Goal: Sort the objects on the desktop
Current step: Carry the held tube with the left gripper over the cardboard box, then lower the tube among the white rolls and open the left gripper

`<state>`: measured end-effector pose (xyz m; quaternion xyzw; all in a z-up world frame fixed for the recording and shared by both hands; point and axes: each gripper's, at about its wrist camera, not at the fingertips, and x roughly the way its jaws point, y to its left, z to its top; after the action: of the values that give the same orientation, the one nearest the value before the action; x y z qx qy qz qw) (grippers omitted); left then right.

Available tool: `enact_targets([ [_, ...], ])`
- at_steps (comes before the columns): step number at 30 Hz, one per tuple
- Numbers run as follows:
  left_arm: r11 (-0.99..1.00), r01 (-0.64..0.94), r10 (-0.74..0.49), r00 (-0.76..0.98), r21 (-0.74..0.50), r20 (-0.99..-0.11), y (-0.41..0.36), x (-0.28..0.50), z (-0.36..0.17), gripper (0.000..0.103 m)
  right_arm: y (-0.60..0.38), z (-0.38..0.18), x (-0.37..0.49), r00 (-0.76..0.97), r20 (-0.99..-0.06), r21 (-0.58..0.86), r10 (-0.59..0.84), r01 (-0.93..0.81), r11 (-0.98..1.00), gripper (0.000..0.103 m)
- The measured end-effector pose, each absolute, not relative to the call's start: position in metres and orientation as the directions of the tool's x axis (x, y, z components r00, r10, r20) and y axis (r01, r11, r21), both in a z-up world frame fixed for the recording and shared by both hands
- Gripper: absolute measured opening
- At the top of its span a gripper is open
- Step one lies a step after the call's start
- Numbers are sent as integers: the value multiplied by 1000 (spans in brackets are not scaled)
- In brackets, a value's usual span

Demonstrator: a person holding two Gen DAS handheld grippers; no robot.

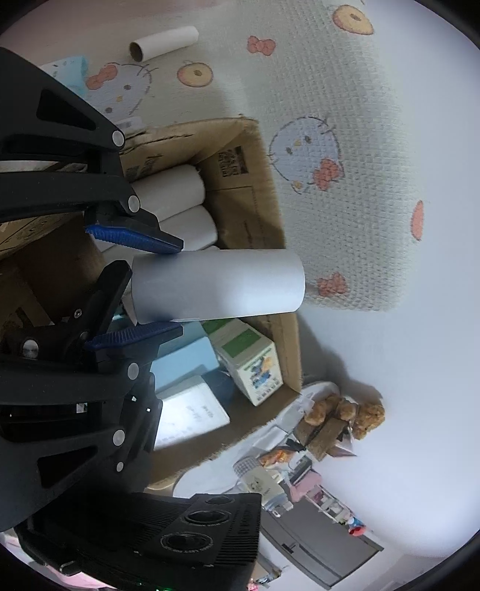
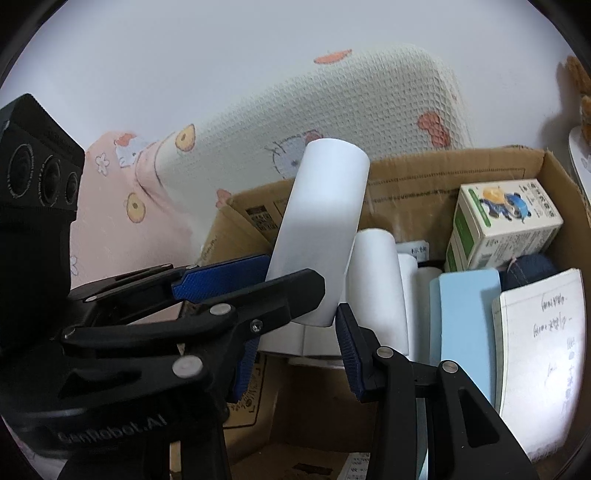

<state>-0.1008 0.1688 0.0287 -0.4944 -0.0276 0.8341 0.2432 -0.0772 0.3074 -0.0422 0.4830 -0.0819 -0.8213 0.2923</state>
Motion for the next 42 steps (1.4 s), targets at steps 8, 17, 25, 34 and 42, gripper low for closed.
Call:
enact_targets([
  [8, -902, -333, 392, -371, -273, -842, 169, -99, 16, 42, 301, -51, -72, -313, -776, 405, -547, 418, -813, 38],
  [17, -903, -316, 394, -341, -291, -853, 174, -98, 14, 40, 303, -51, -76, -332, -786, 374, -522, 417, -828, 38],
  [25, -930, -275, 339, -379, -244, -861, 168, -99, 16, 31, 299, -52, -79, -323, -771, 392, -549, 439, -808, 38],
  [34, -919, -275, 375, -395, -282, -839, 153, -116, 26, 31, 305, -34, -87, -335, -756, 407, -562, 431, -805, 38],
  [42, -905, -241, 414, -300, -352, -859, 156, -138, 15, 31, 287, -33, -102, -312, -808, 329, -500, 466, -821, 38],
])
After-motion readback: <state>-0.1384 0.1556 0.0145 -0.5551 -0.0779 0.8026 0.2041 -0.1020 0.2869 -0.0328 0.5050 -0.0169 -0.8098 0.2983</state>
